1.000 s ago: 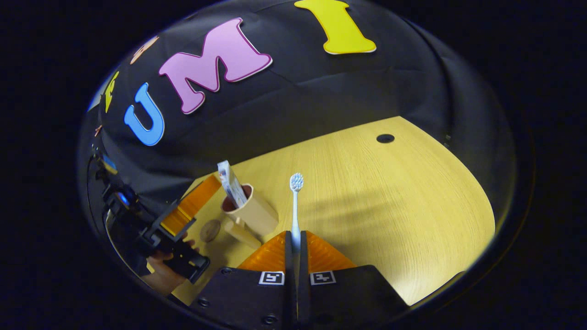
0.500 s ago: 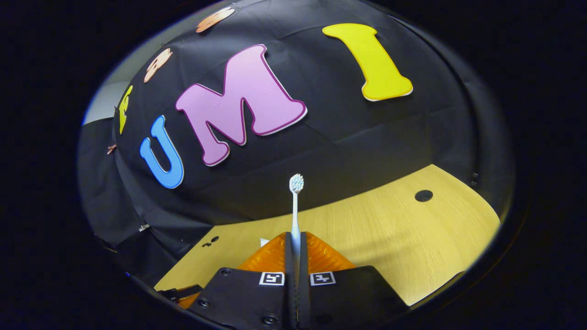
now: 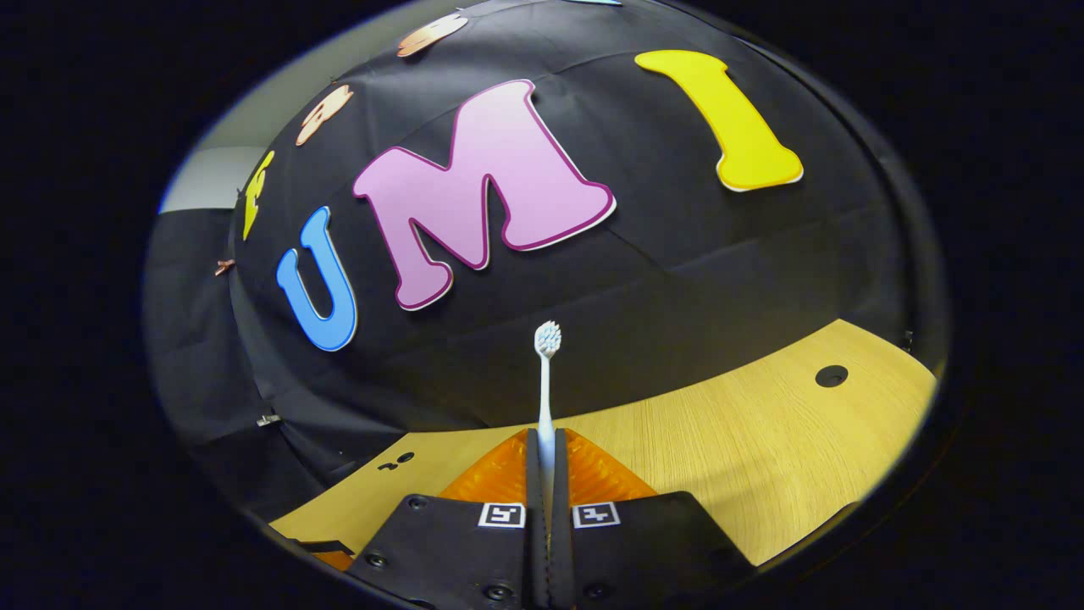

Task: Put the toothbrush and toothpaste on the desktop into the cup, then pick up the cup and place it on the coaster on the desktop.

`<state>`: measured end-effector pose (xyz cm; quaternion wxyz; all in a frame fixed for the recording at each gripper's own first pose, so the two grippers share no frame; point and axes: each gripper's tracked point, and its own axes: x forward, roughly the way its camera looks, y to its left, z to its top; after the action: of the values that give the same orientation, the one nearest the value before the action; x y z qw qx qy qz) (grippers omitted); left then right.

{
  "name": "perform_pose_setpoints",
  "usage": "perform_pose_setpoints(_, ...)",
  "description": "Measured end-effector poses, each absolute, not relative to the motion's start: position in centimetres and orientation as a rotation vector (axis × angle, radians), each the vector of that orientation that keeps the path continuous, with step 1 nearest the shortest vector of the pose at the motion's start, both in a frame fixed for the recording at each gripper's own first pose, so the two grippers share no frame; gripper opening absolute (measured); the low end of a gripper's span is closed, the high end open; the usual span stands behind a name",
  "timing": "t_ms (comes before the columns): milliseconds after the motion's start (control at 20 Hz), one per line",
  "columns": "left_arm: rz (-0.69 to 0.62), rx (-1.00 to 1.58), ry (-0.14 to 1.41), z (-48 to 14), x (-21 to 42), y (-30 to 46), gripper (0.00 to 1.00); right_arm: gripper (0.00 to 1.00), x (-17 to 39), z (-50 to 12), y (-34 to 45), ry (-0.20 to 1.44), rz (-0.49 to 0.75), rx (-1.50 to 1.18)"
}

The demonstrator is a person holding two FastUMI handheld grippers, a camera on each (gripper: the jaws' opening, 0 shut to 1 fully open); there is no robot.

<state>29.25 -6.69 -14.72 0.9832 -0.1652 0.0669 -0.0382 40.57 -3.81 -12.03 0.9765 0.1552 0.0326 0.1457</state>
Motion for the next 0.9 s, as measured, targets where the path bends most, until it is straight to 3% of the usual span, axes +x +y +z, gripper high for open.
perform_pose_setpoints(400,-0.059,-0.296,0.154,-16.0,28.2,-6.0,0.98,0.07,39.5,-14.7,-3.3,0.007,0.298,0.272)
perform_pose_setpoints(600,-0.051,-0.292,0.158,-16.6,27.9,-6.1,0.98,0.13,38.0,-17.1,-2.4,0.04,0.328,0.218)
perform_pose_setpoints(650,-0.051,-0.291,0.16,-16.6,27.8,-6.2,0.98,0.18,37.5,-17.7,-2.3,0.051,0.338,0.213)
perform_pose_setpoints(700,-0.049,-0.289,0.163,-16.8,27.7,-6.3,0.98,0.31,37.0,-18.3,-2.2,0.065,0.341,0.21)
perform_pose_setpoints(750,-0.05,-0.29,0.168,-16.9,27.6,-6.5,0.97,0.51,36.4,-18.7,-2.2,0.077,0.346,0.208)
perform_pose_setpoints(900,-0.052,-0.284,0.173,-17.1,27.2,-6.8,0.98,0.88,35.4,-18.5,-2.4,0.084,0.357,0.173)
